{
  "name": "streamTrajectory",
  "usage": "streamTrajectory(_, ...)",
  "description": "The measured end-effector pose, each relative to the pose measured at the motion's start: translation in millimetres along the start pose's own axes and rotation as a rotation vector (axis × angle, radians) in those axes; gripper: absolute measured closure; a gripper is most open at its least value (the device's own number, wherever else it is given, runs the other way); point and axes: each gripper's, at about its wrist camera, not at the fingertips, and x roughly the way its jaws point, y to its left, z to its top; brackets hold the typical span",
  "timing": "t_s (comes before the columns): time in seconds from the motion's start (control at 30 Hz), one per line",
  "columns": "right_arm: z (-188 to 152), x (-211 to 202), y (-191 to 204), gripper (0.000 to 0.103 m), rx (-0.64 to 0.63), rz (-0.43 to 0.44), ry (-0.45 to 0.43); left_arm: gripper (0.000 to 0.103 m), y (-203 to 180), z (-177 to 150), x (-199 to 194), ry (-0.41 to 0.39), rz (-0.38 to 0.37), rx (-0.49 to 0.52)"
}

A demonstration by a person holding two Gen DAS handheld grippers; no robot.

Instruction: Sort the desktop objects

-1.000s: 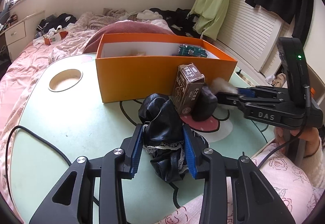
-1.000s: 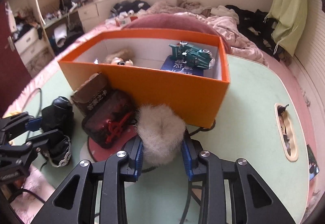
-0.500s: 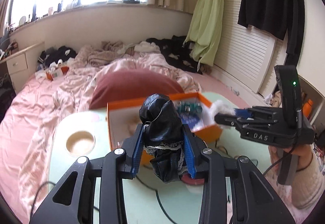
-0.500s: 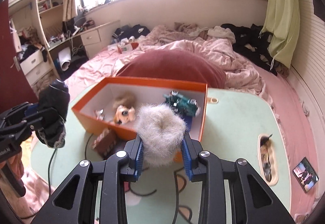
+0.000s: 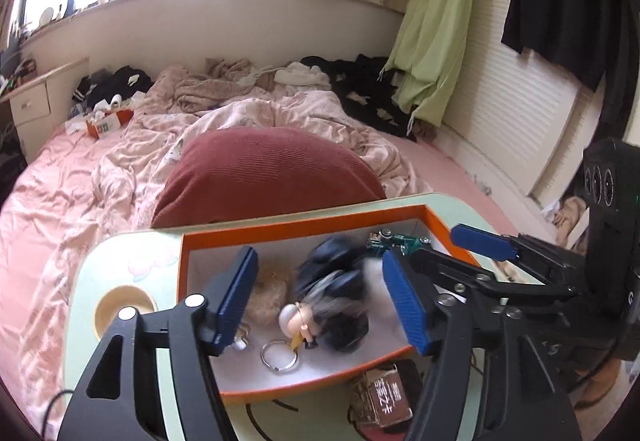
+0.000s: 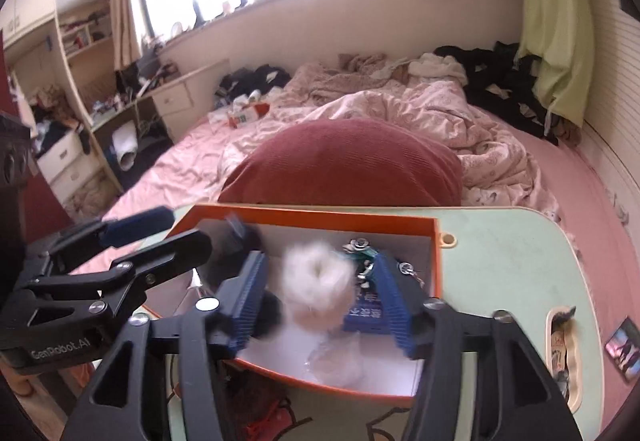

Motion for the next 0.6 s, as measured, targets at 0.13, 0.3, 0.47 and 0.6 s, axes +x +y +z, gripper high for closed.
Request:
streamTrajectory(0.13, -9, -20, -4, 0.032, 0.018, 0.002, -0.024, 0.031, 5, -14, -20, -0.018, -0.003, -0.007)
streamTrajectory(0.3, -28, -41, 8, 0.031, -0.050, -0.022, 0.000, 0.031, -6, -31, -48, -0.023, 0.041, 0.049)
streamTrajectory(0.47, -73, -39, 24, 0.028, -0.146, -0.062, 0.141, 0.030, -12, -64, -54, 0.055, 0.061, 0.079)
streamTrajectory(0.6, -95, -35, 22, 0.028, -0.153, -0.073, 0.201, 0.030, -12, -93, -42, 0.130, 0.102, 0.077)
